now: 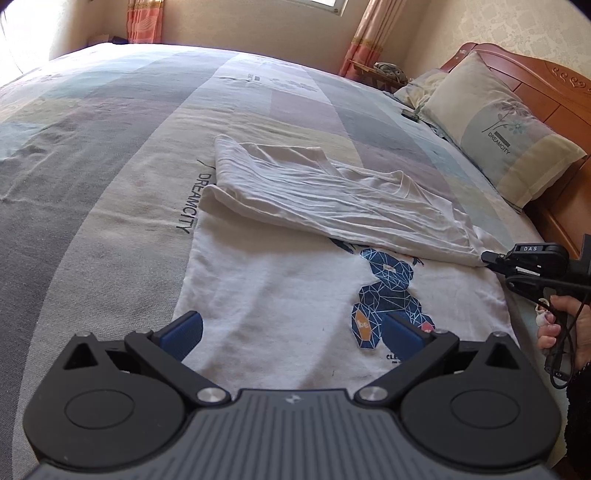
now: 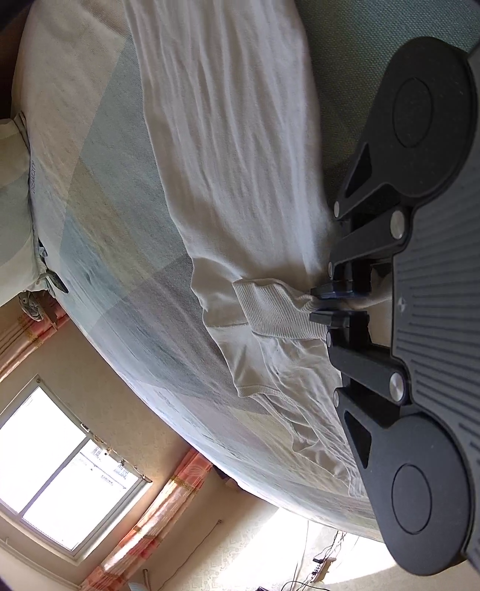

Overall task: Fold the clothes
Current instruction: 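Lift the cuff and carry the sleeve across the chest with the right gripper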

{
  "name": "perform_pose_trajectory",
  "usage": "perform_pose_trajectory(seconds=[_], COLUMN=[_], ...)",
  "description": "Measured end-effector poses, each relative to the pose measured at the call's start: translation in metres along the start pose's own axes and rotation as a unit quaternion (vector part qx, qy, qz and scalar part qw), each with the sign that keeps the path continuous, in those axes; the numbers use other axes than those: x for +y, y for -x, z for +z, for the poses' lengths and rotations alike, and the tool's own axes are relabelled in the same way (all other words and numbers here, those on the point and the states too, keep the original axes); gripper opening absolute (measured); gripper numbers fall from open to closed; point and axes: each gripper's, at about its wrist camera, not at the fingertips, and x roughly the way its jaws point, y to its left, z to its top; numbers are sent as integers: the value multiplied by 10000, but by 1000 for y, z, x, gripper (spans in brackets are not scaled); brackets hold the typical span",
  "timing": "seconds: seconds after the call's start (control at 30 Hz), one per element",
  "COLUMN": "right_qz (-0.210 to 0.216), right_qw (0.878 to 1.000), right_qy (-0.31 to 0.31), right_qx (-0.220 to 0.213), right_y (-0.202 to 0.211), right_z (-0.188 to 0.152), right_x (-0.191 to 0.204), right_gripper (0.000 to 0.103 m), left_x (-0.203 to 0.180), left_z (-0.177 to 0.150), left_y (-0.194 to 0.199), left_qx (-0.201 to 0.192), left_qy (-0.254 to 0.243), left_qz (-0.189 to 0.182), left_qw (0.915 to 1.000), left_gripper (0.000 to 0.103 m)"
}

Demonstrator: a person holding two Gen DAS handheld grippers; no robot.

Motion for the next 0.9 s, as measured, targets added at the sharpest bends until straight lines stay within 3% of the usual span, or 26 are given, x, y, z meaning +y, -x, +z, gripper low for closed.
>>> perform_pose_trajectory(seconds=[0.07,0.17,0.27,0.37,0.47,0.63,0.77,0.9], right_qz=[-276,-696,-603,-14,605,1203,1287,1202], right_qw=[9996,9966,9931,9837,9599,9055,8747,8551], right_qy=[10,314,910,1789,2724,4008,4527,4814], right_qx=[-12,-294,-429,-165,274,704,1154,1504], right_y=[2,18,30,17,-15,-86,-152,-199], right_z=[-1,-4,-9,-17,-35,-66,-76,-80], right_x=[7,28,67,124,190,290,341,362], right_gripper=[17,41,43,41,36,36,36,36], left_x=[9,23,41,60,84,113,130,143], left_z=[3,5,5,5,3,-7,-15,-21], left_y=[1,3,7,11,20,34,43,46], left_qx=[-46,-99,-154,-222,-307,-382,-457,-462], left_qy=[-7,-103,-265,-331,-197,79,319,462], left_qz=[8,92,304,475,510,440,341,309], left_qw=[10000,9999,9991,9981,9980,9983,9979,9974], left_gripper=[102,102,102,102,102,102,102,102])
